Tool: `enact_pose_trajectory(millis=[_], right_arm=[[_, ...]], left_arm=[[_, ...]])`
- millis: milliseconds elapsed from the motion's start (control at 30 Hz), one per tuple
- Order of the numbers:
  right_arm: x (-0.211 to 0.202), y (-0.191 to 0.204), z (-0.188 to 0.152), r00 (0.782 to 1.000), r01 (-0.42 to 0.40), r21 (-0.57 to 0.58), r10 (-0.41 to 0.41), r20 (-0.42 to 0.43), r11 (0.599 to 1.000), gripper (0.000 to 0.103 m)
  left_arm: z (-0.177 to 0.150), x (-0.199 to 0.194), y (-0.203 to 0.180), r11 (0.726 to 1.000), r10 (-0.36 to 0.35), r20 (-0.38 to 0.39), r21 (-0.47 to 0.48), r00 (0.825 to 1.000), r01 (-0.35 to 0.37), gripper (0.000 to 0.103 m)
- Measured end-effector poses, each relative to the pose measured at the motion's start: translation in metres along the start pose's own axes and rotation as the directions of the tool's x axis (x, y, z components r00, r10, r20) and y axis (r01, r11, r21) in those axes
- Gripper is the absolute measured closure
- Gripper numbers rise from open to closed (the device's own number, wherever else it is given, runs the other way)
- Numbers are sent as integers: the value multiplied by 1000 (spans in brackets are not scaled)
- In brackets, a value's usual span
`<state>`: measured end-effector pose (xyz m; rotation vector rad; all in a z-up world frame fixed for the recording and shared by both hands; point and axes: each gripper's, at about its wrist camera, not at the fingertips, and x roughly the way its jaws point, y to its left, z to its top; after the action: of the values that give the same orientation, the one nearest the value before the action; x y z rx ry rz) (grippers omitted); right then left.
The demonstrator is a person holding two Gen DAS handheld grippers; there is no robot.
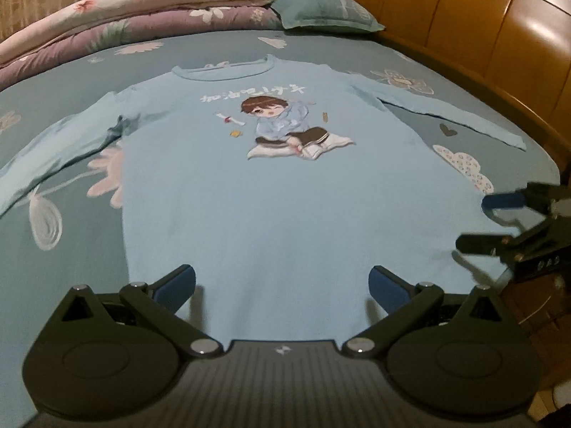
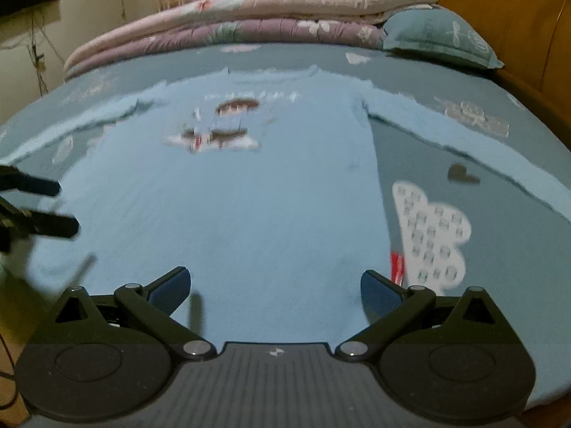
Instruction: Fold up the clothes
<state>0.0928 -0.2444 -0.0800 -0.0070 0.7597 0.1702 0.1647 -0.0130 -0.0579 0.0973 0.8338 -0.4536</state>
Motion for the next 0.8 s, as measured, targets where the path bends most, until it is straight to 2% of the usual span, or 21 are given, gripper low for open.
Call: enact_pose_trajectory(millis=[100, 200, 300, 400, 567, 667, 800], right_arm=[[9, -3, 12, 999, -9, 27, 10, -37, 1000, 0], [23, -7, 21, 995, -21, 55, 27, -98, 998, 0], [36, -10, 31, 987, -31, 84, 44, -156, 996, 0], [33, -18, 39, 982, -24, 122, 46, -183, 992, 0], [41, -30, 52, 979, -43, 185, 78, -191, 982, 0], [51, -38, 59, 978, -66, 223, 107, -181, 973, 0], [65, -48, 69, 975, -96, 272, 145, -166, 958, 0]], left_arm=[[14, 10, -3, 999, -16, -35, 47, 999, 18, 1], [19, 23, -2, 996, 15, -92, 88, 996, -7, 1], [16, 30, 13, 999, 19, -179, 46, 984, -11, 1], [19, 22, 25, 1000, -11, -207, 10, 978, 13, 1], [61, 25, 45, 997, -28, -154, -72, 988, 17, 1], [86, 40, 52, 992, -59, -120, -114, 991, 45, 1], [90, 60, 52, 989, -63, -143, -139, 988, 43, 1]])
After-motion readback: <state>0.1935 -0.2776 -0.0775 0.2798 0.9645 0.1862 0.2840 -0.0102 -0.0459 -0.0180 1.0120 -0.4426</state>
